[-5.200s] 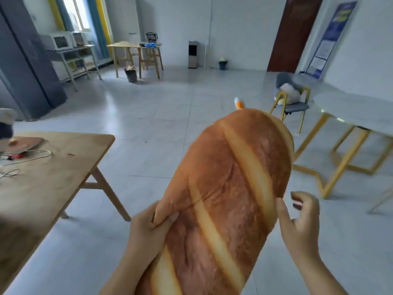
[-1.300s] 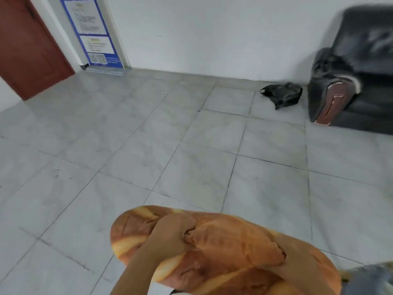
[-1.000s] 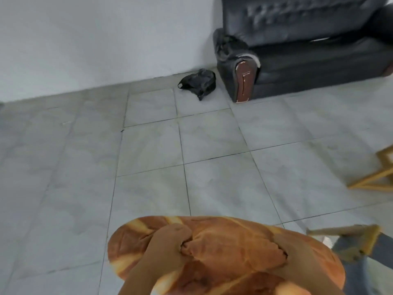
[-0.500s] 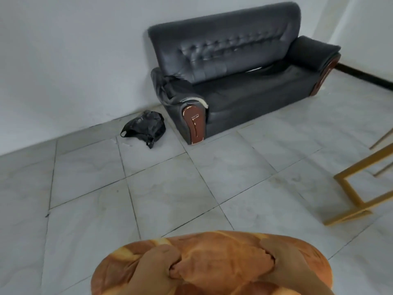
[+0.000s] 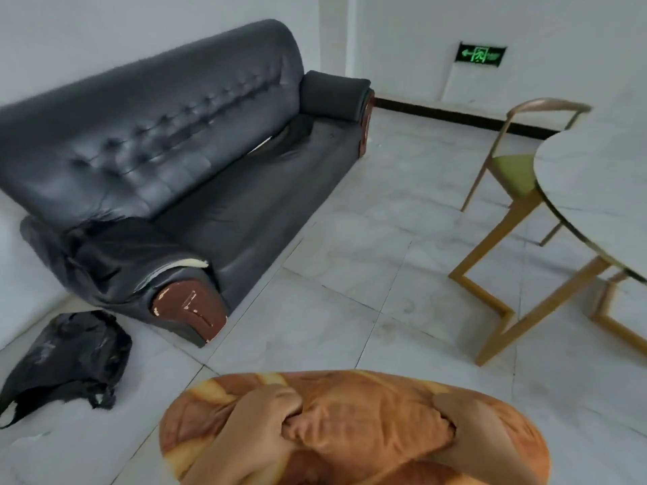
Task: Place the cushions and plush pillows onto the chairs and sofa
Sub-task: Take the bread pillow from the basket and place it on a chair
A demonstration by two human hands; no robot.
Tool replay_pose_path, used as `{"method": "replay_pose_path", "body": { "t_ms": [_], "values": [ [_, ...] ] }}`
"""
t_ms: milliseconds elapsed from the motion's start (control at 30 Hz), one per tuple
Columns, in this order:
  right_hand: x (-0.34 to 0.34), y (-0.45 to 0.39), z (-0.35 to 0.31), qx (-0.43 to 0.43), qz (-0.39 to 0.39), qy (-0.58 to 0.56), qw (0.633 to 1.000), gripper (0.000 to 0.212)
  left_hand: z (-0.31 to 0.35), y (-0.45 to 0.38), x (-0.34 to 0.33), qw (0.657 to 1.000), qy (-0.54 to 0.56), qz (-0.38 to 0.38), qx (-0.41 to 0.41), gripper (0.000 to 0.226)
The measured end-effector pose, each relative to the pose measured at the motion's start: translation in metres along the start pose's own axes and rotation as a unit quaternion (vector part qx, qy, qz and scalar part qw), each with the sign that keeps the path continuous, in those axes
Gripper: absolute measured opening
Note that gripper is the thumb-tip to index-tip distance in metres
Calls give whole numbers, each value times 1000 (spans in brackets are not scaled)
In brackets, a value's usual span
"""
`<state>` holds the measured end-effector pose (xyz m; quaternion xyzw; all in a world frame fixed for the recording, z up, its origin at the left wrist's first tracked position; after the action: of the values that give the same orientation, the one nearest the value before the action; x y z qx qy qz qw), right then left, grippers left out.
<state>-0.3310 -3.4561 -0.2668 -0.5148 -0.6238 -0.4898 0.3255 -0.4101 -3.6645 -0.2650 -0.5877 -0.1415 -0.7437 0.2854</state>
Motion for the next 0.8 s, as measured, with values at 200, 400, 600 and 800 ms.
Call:
{"method": "replay_pose_path", "body": {
  "t_ms": [200, 400, 600, 800],
  "values": [
    [-1, -112, 67, -83, 4, -195, 977, 49, -70, -144, -25, 998, 7, -8, -59, 32],
    [111, -276, 132, -34, 117, -132, 984, 55, -157, -317, -11, 1000, 25, -8, -15, 33],
    [158, -383, 210, -86, 50, -156, 983, 59, -195, -467, -16, 998, 32, -43, -29, 28],
    [204, -487, 304, -123, 120, -151, 974, 72, -246, -629, -59, 995, 37, -78, -52, 28]
  ]
}}
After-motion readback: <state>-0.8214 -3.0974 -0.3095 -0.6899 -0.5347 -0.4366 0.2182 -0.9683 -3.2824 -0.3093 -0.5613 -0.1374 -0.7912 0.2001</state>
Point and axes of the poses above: each hand's wrist, its own y-axis away from the middle knuckle, its own x-axis out of the back of the hand, z = x × y, the point moved 9 cm from there along -y, towards the middle knuckle, and after that the axes turned 5 degrees about -z, right-handed, at the moved point
